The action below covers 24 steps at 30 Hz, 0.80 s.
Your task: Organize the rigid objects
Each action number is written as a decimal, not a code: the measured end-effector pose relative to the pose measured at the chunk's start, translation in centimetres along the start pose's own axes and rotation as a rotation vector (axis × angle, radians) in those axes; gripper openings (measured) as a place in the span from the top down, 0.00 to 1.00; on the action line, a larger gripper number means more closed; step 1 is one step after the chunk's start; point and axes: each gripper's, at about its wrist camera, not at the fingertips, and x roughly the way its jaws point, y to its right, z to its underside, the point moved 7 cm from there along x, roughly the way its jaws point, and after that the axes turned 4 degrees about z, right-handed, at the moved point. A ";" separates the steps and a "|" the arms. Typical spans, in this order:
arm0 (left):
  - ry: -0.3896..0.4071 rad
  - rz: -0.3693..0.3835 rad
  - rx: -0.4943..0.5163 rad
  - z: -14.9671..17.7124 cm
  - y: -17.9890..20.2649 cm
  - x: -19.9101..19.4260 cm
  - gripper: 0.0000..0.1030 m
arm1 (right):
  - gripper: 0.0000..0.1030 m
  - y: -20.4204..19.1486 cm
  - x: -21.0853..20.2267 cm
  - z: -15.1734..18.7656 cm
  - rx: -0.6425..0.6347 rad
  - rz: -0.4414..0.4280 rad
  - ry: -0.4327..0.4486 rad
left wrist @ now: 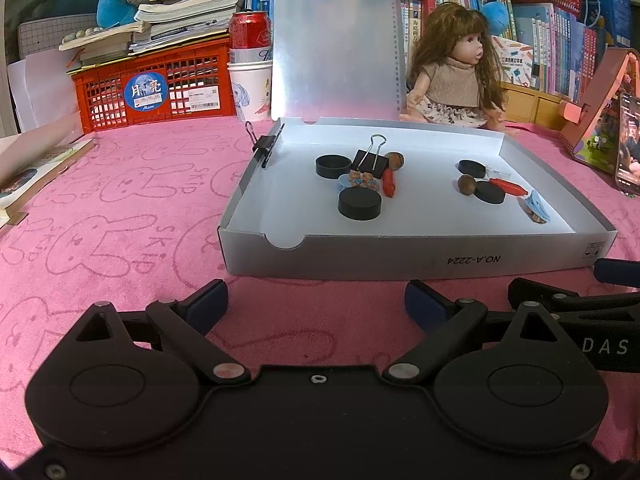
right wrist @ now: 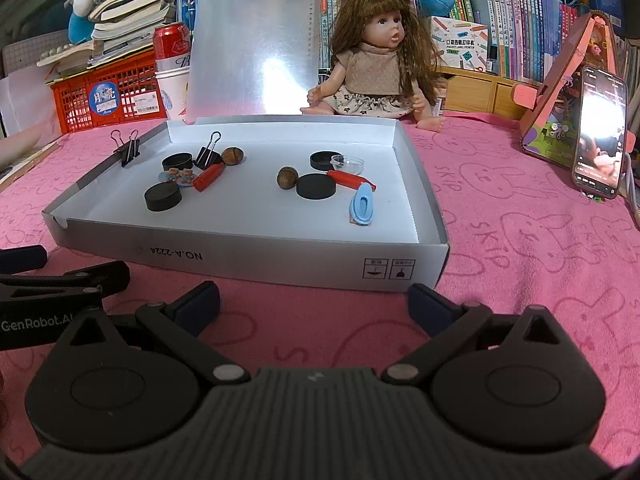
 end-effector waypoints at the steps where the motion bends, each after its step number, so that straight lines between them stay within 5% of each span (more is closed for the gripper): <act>1: 0.000 0.001 0.000 0.0 0.0 0.0 0.07 | 0.00 0.0 0.0 0.0 0.000 0.000 0.000; 24: -0.019 -0.011 -0.006 -0.1 -0.2 0.3 0.02 | 0.00 0.0 0.0 0.0 0.000 0.000 0.000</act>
